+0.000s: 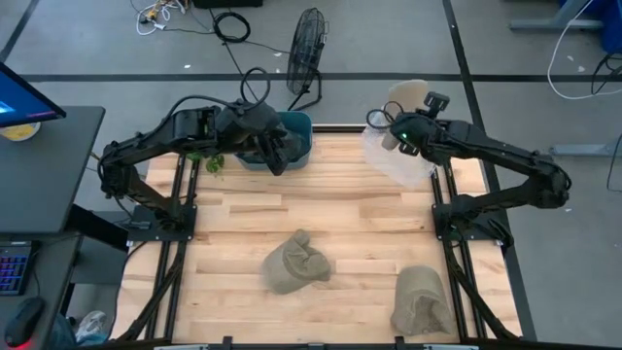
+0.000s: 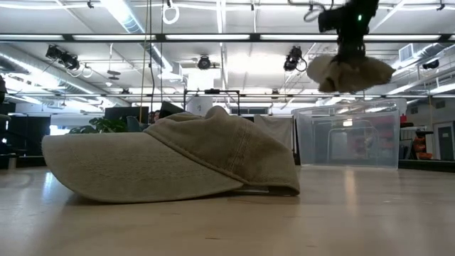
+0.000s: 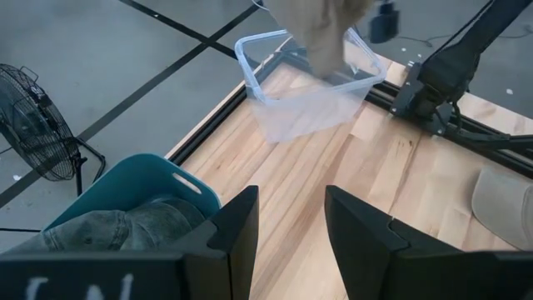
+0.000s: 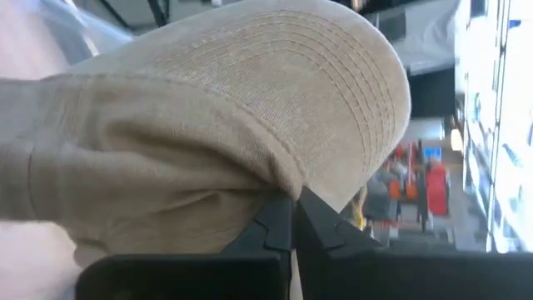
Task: Pick & Place hat
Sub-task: Put the top brown cap into the transparent bin
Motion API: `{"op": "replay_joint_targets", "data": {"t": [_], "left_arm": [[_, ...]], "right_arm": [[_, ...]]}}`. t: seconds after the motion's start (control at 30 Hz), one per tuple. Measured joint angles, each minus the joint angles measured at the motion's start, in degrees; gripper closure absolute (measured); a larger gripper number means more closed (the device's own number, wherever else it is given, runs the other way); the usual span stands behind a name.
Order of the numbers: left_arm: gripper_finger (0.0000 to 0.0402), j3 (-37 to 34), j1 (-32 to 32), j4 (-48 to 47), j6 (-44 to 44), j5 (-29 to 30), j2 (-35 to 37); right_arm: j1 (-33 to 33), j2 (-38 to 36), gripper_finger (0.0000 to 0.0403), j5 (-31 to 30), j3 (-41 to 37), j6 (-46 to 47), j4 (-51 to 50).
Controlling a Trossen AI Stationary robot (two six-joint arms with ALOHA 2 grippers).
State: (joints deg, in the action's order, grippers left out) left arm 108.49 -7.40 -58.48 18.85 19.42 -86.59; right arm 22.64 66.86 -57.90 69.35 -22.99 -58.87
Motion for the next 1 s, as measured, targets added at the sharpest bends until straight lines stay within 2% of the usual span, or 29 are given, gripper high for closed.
{"op": "replay_joint_targets", "data": {"t": [0.17,0.4,0.73,1.0], "left_arm": [[0.0259,0.00,-0.02,0.00,0.00,0.02,0.00],[0.0259,0.00,0.00,-0.02,-0.06,0.02,0.00],[0.0259,0.00,-0.02,-0.04,-0.13,0.01,0.00],[0.0259,-0.02,-0.02,-0.04,-0.18,0.02,0.00]], "right_arm": [[5.09,0.07,0.0403,0.37,-8.65,-3.43,8.53],[5.74,0.07,0.0403,1.13,-17.93,-10.33,17.92],[5.84,-0.17,0.0402,14.26,-24.18,-10.62,27.81],[8.76,-0.17,0.0396,18.78,-24.96,-5.06,28.32]]}}
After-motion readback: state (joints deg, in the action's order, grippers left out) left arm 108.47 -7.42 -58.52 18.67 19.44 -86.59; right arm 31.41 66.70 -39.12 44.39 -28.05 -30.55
